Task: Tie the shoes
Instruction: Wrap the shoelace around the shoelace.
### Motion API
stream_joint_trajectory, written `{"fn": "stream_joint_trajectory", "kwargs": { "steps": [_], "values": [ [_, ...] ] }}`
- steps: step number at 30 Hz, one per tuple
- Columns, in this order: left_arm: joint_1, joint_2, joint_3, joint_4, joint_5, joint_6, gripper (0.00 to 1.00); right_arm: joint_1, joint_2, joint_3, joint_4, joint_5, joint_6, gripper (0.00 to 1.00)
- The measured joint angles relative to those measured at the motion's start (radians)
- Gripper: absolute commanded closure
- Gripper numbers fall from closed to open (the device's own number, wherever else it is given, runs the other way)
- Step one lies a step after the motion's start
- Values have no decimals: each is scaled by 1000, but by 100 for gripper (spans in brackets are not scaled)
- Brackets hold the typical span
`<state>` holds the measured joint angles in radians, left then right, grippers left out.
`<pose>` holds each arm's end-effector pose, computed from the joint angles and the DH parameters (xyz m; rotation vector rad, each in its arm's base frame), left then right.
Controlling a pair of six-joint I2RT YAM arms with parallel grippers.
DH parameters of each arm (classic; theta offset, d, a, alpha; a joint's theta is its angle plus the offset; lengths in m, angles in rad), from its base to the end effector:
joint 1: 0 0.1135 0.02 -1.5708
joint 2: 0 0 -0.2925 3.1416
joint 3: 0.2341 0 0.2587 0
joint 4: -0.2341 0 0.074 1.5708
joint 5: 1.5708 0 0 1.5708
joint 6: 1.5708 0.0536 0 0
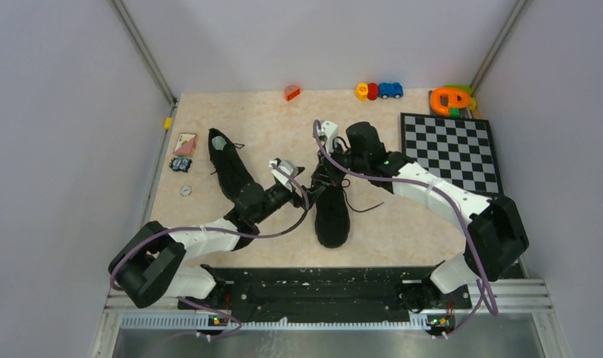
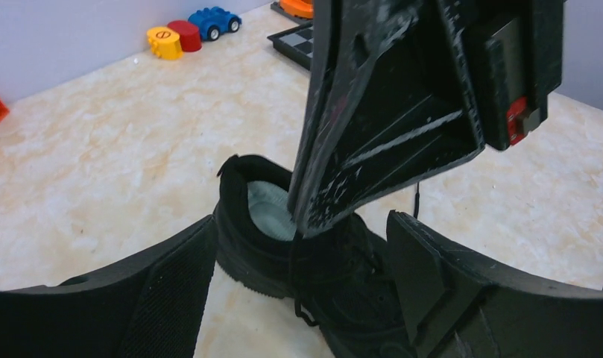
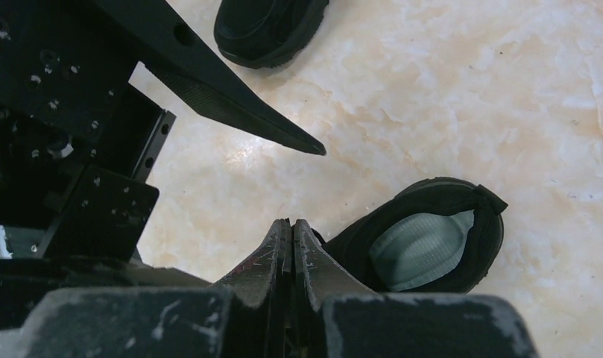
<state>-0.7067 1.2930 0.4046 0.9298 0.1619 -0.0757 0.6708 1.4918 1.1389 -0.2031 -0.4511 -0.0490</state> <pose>0.2011 -0.1831 0.2426 0.6140 1.4529 -0.7425 0.2656 0.2406 0.3099 -1.0205 1.9281 0.8408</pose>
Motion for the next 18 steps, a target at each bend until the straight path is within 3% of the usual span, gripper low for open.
{"fn": "stream_joint_trajectory", "kwargs": {
  "steps": [6, 13, 18],
  "values": [
    [-22, 65, 45, 37, -3, 33, 17, 0, 0, 0, 3, -18, 28, 100],
    [-34, 128, 57, 66, -43, 53, 41, 0, 0, 0, 14, -27, 69, 100],
    [-45, 201, 57, 190, -63, 41, 42, -5, 0, 0, 25, -22, 99, 100]
  ]
}}
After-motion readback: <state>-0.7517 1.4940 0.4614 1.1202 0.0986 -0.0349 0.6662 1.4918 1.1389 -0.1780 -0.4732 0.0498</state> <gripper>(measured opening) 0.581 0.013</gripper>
